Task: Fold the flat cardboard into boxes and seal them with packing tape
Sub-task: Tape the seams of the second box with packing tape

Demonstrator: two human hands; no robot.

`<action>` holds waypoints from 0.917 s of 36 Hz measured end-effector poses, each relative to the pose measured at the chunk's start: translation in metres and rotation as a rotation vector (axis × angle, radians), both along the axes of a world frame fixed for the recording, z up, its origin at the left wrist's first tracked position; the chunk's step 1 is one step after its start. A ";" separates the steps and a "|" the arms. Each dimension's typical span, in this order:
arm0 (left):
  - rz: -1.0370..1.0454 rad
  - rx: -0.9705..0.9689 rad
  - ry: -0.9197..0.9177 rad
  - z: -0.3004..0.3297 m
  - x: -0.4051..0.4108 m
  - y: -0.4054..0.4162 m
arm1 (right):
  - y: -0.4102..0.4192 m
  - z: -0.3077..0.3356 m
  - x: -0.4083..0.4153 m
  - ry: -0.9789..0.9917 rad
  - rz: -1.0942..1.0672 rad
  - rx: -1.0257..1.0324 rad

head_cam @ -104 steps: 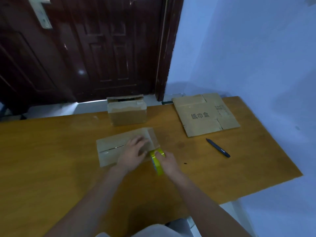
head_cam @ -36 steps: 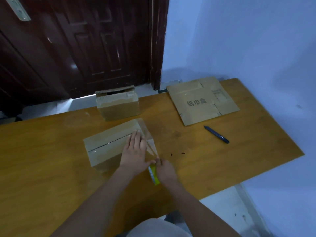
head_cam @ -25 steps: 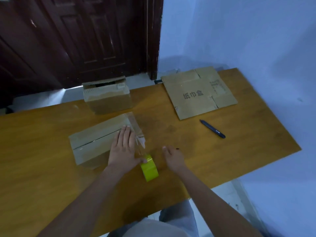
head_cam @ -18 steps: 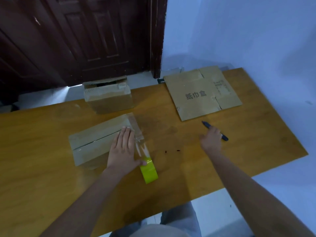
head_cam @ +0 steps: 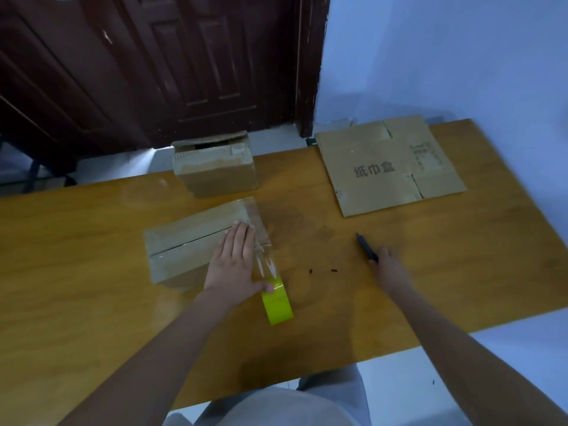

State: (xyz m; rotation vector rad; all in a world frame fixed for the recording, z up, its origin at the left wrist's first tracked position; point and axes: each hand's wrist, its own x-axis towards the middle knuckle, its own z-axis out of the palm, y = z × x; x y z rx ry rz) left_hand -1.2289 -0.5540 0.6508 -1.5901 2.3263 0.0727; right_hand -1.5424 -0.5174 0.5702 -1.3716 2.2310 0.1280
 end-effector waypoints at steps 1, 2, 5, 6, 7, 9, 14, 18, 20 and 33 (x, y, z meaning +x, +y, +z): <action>0.005 0.002 0.000 0.000 0.000 0.000 | 0.003 0.004 0.009 -0.057 0.032 -0.013; 0.005 0.004 -0.001 0.000 0.000 0.000 | 0.005 0.010 0.020 -0.121 0.074 -0.032; 0.007 0.023 -0.019 0.002 0.000 0.000 | 0.016 0.031 0.053 -0.249 0.267 -0.126; 0.007 0.028 -0.022 0.002 0.000 0.001 | 0.020 0.038 0.063 -0.278 0.322 -0.169; 0.004 0.033 -0.025 0.003 0.001 0.001 | 0.024 0.045 0.074 -0.313 0.360 -0.211; -0.003 0.038 -0.023 0.003 0.001 0.002 | 0.031 0.059 0.090 -0.360 0.414 -0.274; -0.031 0.024 -0.017 0.004 0.003 0.002 | 0.032 0.076 0.114 -0.414 0.496 -0.280; -0.044 0.027 -0.017 0.005 0.004 0.004 | 0.024 0.079 0.127 -0.307 0.525 -0.227; -0.044 0.030 -0.008 0.005 0.005 0.003 | 0.021 0.081 0.132 -0.261 0.530 -0.207; -0.049 0.027 0.026 0.004 0.007 0.004 | 0.015 0.074 0.125 -0.150 0.223 -0.264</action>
